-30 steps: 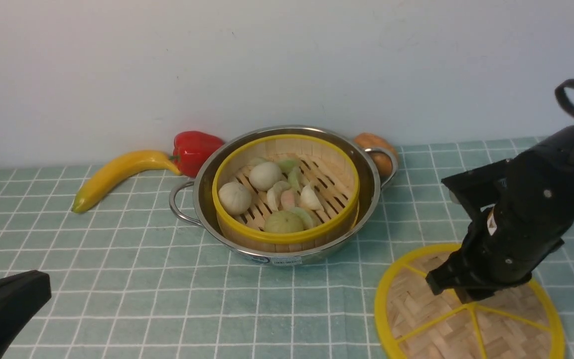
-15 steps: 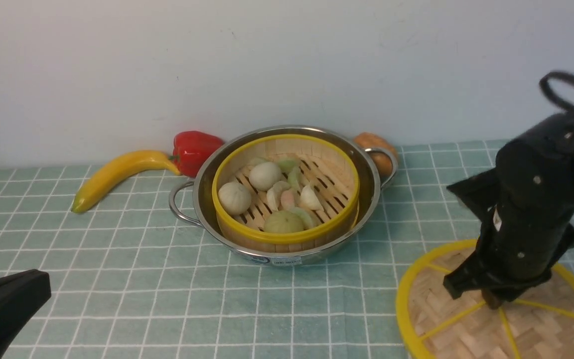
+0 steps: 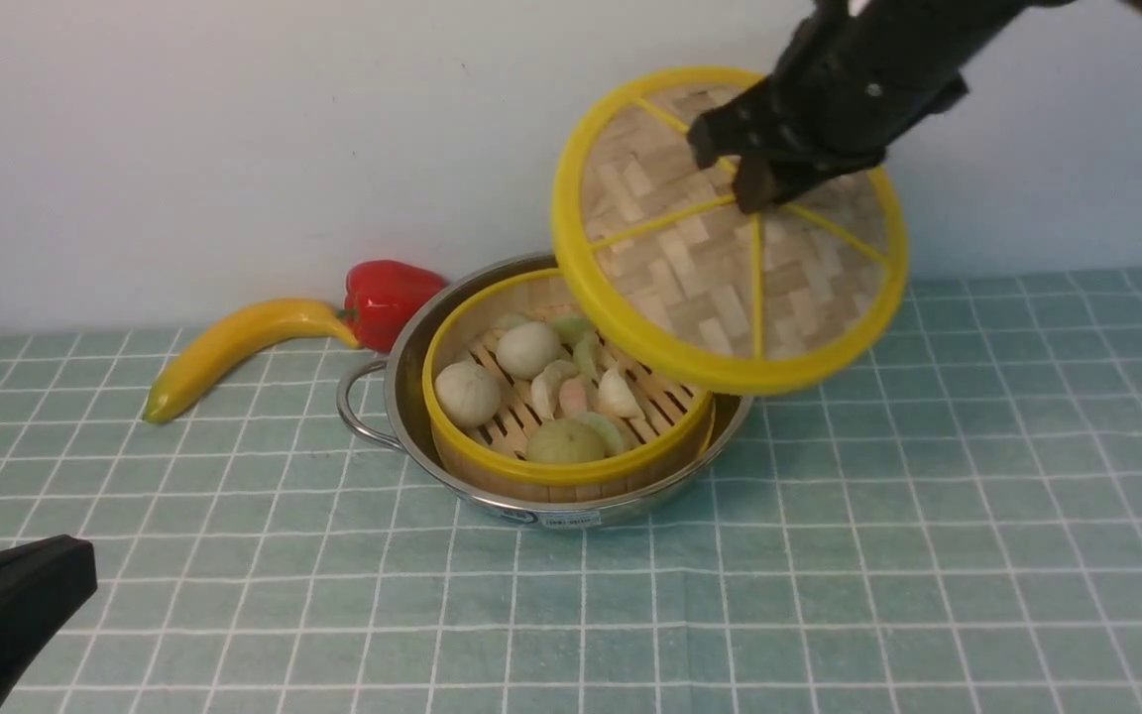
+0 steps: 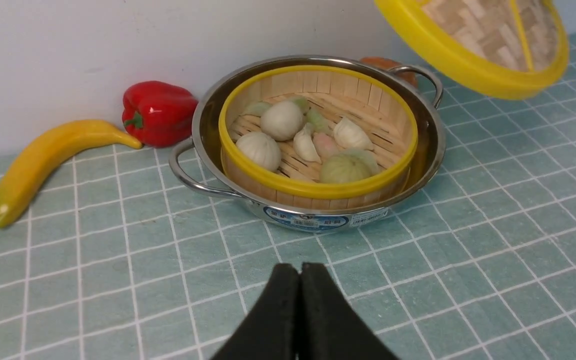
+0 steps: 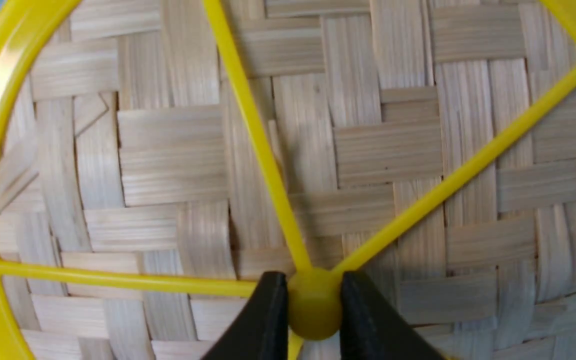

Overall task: Place the steamer in the pot on the blue tablecloth, and put the lid on the steamer.
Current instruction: 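Place the bamboo steamer lid onto the steamer basket in the pot with the right gripper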

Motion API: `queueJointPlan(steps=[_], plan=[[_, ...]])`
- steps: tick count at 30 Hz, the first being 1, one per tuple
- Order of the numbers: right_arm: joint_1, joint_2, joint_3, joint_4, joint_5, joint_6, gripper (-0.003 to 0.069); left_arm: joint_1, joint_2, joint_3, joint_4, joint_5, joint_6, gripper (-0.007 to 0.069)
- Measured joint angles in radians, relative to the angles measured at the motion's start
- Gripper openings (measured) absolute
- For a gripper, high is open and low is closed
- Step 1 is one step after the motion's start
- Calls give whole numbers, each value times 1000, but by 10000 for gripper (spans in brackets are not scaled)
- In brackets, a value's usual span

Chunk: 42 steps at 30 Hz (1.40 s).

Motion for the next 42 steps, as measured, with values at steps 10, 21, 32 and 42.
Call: queueJointPlan(steps=[10, 21, 32, 42], plan=[[77, 272, -239, 30, 8, -17, 146, 0, 0, 0, 31, 1, 0, -18], [96, 349, -268, 22, 10, -29, 146, 0, 0, 0, 32, 4, 0, -8], [96, 356, -268, 24, 10, -77, 146, 0, 0, 0, 31, 4, 0, -8], [104, 356, -268, 49, -24, -121, 146, 0, 0, 0, 31, 5, 0, -8]])
